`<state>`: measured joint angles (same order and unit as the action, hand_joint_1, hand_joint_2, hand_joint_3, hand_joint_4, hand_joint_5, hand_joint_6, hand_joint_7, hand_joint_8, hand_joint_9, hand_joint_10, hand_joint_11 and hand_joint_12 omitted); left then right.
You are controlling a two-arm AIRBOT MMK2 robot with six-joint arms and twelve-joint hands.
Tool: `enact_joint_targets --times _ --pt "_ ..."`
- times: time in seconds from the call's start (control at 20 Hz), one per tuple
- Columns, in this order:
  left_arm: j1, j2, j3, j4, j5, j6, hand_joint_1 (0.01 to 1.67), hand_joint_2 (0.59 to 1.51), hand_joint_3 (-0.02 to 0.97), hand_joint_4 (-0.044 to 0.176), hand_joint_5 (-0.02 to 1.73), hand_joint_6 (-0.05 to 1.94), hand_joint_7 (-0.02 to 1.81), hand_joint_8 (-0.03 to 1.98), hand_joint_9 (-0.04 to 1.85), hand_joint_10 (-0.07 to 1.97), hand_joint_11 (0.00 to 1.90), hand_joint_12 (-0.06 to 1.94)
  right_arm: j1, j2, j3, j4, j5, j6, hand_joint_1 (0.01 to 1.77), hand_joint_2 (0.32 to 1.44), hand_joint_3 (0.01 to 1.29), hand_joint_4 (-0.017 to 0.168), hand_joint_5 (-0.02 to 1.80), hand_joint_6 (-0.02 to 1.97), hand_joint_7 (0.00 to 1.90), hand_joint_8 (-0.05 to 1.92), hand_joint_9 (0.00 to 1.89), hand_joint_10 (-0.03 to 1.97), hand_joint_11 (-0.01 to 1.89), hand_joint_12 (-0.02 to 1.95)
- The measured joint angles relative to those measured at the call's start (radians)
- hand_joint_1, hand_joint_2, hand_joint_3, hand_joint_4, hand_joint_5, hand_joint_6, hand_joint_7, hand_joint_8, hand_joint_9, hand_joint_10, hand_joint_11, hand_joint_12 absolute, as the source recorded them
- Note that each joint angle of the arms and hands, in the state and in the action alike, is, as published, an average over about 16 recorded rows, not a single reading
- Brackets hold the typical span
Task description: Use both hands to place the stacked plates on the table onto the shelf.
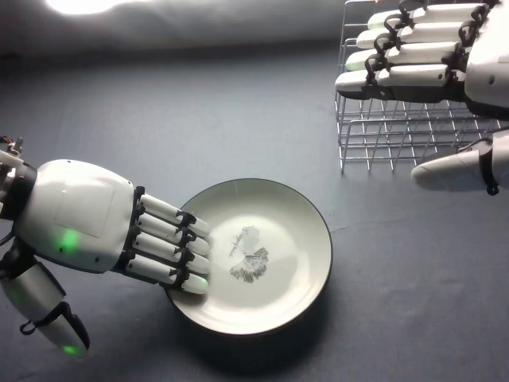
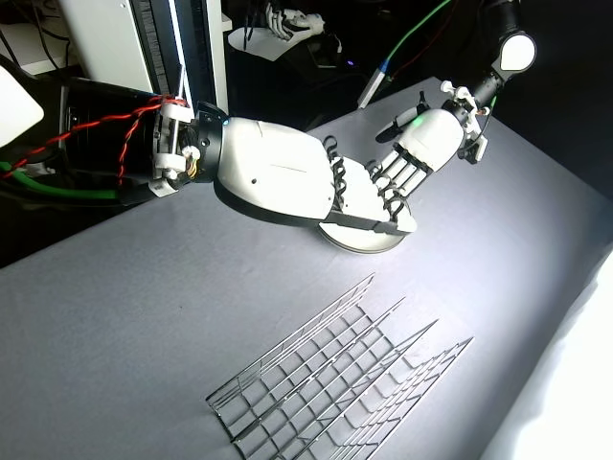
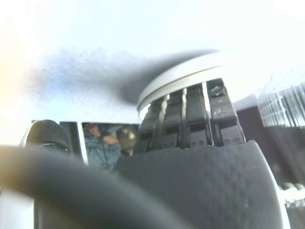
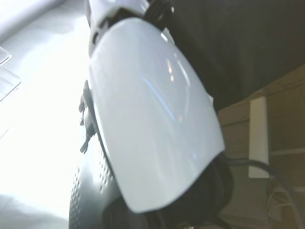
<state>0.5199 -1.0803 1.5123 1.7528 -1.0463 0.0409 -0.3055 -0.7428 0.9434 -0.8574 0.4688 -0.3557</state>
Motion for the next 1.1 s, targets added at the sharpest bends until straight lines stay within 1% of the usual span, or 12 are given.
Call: enact_joint_targets --times 0.2,0.35,0.85,1.1 --pt "0.007 -0.007 0.007 0.007 0.002 0.003 0.02 1.117 0.012 -0.002 0.0 -0.03 0.0 0.0 0.02 0.01 0.02 0.0 -0.002 0.0 -0.001 0.0 0.005 -0.005 0.02 1.28 0.01 0.003 0.12 0.03 0.1 0.02 0.06 0.01 0.02 0.01" --pt "0.012 -0.009 0.0 0.009 0.009 0.006 0.02 1.116 0.012 -0.003 0.0 -0.03 -0.01 -0.01 0.02 0.01 0.02 0.0 -0.003 -0.001 -0.001 0.0 0.006 -0.009 0.02 1.28 0.01 0.003 0.12 0.03 0.11 0.02 0.06 0.01 0.03 0.02" --pt "0.025 -0.014 -0.063 -0.003 0.052 0.01 0.02 1.116 0.012 -0.007 0.0 -0.03 -0.01 -0.01 0.01 0.01 0.02 0.0 -0.003 -0.002 -0.001 0.0 0.007 -0.012 0.03 1.28 0.01 0.004 0.12 0.03 0.1 0.02 0.05 0.01 0.02 0.02" --pt "0.018 -0.031 -0.088 -0.007 0.072 0.01 0.02 1.117 0.013 -0.008 0.0 -0.03 -0.01 -0.01 0.01 0.0 0.02 0.0 -0.004 -0.004 -0.001 -0.015 0.013 -0.012 0.09 1.28 0.02 0.004 0.1 0.03 0.09 0.02 0.04 0.01 0.02 0.02"
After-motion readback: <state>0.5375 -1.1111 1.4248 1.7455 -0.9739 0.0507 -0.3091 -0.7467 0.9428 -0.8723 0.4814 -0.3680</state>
